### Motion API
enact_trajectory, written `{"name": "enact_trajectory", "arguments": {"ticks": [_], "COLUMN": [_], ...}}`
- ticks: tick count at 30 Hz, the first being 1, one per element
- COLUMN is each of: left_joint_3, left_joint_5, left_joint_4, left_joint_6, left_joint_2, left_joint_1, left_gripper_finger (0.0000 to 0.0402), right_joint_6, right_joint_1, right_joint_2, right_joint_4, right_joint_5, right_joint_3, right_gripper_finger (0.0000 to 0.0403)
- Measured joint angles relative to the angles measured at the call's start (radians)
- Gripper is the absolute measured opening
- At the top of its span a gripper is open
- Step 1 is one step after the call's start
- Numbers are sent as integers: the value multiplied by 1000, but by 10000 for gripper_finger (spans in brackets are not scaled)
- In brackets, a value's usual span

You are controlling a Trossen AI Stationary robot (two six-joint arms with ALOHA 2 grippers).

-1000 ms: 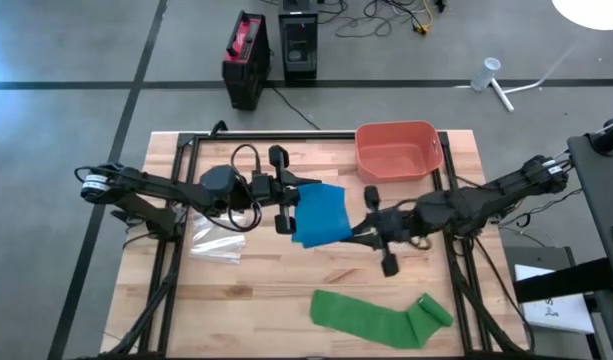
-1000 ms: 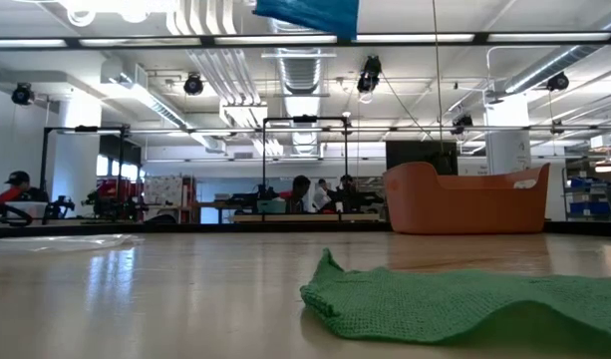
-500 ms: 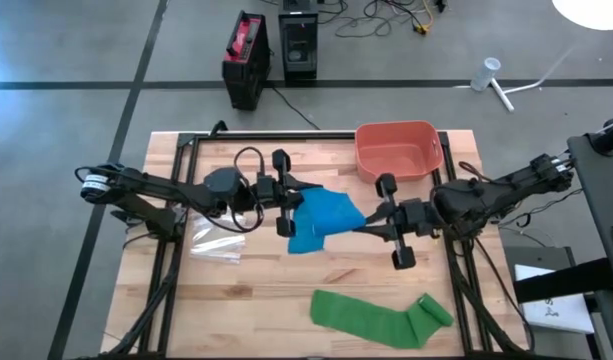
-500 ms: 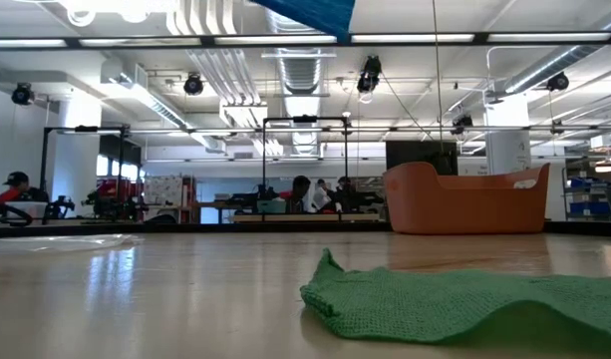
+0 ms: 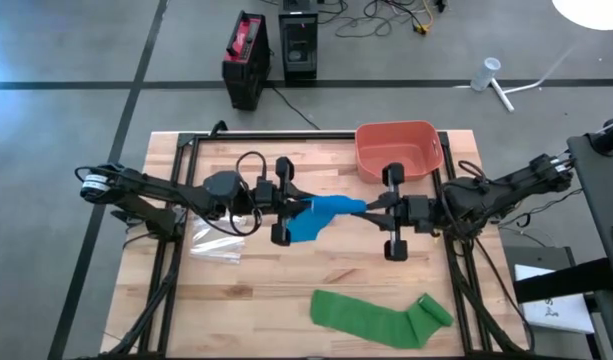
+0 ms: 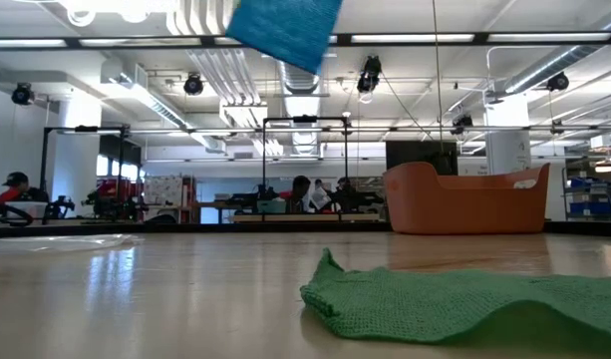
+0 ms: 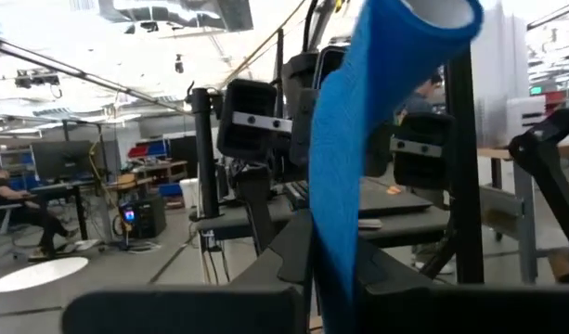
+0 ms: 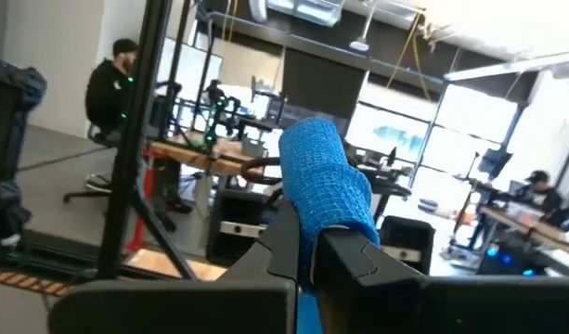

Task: Roll bandage
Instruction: Roll the blue bandage

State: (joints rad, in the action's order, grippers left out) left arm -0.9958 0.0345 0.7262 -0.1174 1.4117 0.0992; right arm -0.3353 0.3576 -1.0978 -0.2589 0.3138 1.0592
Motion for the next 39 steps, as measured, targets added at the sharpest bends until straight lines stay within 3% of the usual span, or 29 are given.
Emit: {"name": "enact_trajectory", "arguments": {"ticks": [14, 21, 30, 39], "left_joint_3": [0, 1, 1, 1], "left_joint_5": [-51, -47, -50, -124], "left_joint_4": [-47, -251, -247, -116], "left_joint_6": [20, -6, 31, 229], "left_joint_2": [-10, -111, -110, -58], "left_joint_1": [11, 11, 12, 12], "left_gripper_finger": [159, 211, 195, 155], "right_joint_6": [-197, -203, -197, -305], "right_joint_1": [-5, 13, 17, 16], "right_joint_2": [-19, 23, 97, 107], "right_joint_4": [18, 169, 325, 331], "right_joint_5": [107, 103, -95, -105], "right_joint_3": [0, 0, 0, 0], "right_gripper_finger": [8, 8, 8, 8]}}
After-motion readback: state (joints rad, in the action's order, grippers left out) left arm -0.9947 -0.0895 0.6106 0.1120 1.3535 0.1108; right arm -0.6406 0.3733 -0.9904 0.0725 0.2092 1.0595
